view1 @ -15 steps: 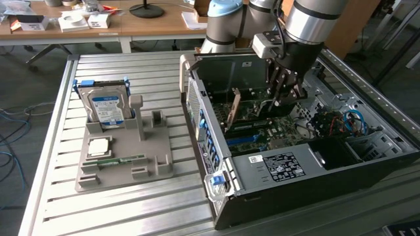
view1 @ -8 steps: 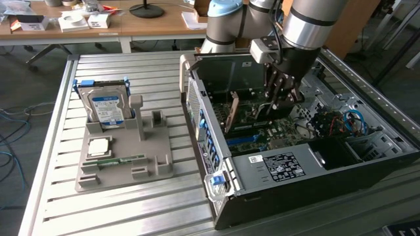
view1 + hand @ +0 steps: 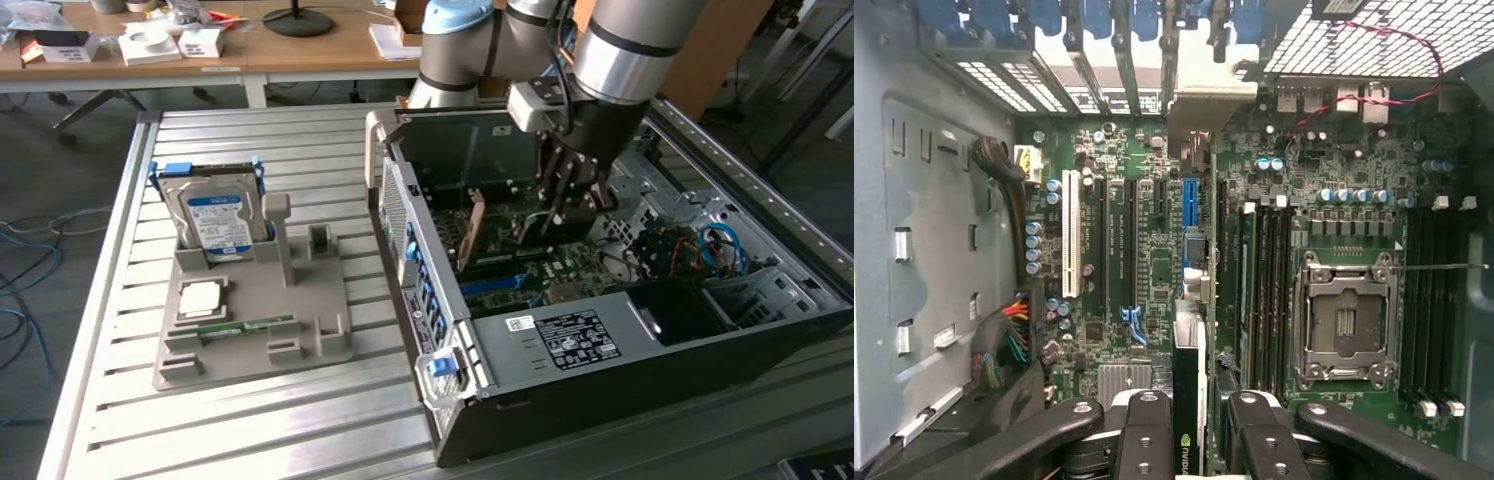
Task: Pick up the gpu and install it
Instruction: 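Insert the gpu into the slot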
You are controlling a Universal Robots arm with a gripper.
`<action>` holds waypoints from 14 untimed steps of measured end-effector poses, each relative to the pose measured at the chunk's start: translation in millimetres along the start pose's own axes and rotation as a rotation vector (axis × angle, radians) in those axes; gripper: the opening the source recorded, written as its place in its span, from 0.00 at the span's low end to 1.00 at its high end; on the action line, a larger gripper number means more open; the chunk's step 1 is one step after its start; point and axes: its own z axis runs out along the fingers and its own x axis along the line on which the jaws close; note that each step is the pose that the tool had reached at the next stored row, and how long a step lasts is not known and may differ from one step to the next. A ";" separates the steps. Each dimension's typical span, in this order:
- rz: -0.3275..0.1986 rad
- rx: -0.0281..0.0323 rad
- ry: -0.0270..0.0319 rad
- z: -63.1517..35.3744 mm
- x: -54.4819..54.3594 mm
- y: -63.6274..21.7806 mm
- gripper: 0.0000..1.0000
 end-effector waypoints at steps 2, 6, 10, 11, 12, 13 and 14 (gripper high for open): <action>0.000 0.0000 0.0005 1.5 0.0 0.0 0.26; 0.000 -0.0001 0.0013 3.0 0.1 0.0 0.26; 0.000 0.0001 0.0008 3.6 0.1 0.1 0.26; 0.000 0.0003 0.0006 4.9 0.1 0.1 0.26; 0.000 0.0001 0.0009 6.5 0.2 0.2 0.26; 0.000 0.0001 0.0011 8.4 0.2 0.2 0.26; 0.000 0.0000 0.0010 10.2 0.3 0.3 0.26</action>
